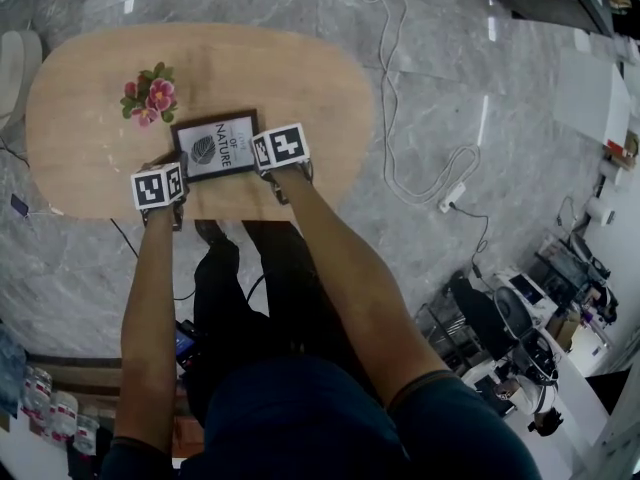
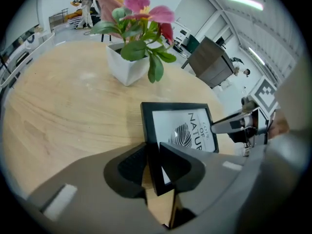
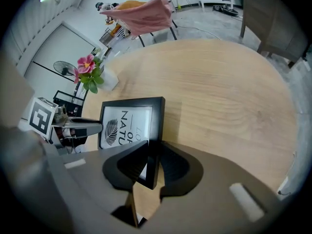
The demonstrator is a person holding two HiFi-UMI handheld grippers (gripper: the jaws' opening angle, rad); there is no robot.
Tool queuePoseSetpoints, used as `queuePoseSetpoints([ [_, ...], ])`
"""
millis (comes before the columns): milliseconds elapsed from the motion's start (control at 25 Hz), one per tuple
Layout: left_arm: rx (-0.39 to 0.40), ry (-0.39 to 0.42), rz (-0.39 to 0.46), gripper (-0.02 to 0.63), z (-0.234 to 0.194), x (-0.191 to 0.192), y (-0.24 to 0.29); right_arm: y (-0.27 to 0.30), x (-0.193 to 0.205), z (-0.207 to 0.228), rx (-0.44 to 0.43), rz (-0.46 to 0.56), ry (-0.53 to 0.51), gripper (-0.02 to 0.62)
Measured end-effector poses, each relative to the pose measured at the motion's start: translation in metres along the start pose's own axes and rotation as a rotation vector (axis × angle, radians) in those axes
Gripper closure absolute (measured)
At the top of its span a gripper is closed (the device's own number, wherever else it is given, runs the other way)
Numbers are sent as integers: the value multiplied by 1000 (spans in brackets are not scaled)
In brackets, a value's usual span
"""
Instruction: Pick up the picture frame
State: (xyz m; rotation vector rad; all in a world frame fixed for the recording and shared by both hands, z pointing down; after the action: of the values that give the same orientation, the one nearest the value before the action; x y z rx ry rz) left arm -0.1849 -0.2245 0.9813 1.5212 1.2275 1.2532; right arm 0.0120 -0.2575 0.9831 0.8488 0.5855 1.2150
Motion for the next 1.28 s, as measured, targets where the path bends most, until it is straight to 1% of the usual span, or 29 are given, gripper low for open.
queuePoseSetpoints([
  [160,15,24,57,528,4,-17,-25,-24,-13,-13,6,64,-30,509],
  [320,18,42,135,528,3,-40,-60,-51,-30,-37,15,139,-63,509],
  [480,27,57,219,528,2,-59,-108,-86,-44,-71,17,220,-111,511],
  [760,23,72,382,530,-5,-96,-203,-155,-69,-142,13,362,-198,511],
  [1000,7,104,530,531,-11,-109,-290,-207,-68,-208,-8,473,-262,509],
  [1280,-18,131,695,531,-15,-105,-398,-273,-59,-290,-29,588,-378,509],
])
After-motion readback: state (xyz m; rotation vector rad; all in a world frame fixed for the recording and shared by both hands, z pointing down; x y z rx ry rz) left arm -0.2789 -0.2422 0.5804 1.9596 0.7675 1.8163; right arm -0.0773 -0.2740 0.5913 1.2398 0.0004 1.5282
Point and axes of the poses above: the fingertips, and each gripper's own axes: y forward along the fingers, z to its right, x out of its underside, the point moved 2 cm from there along -y, backward along the fingers, and after that the axes turned 9 degrees about -x, right-handed, at the moved point
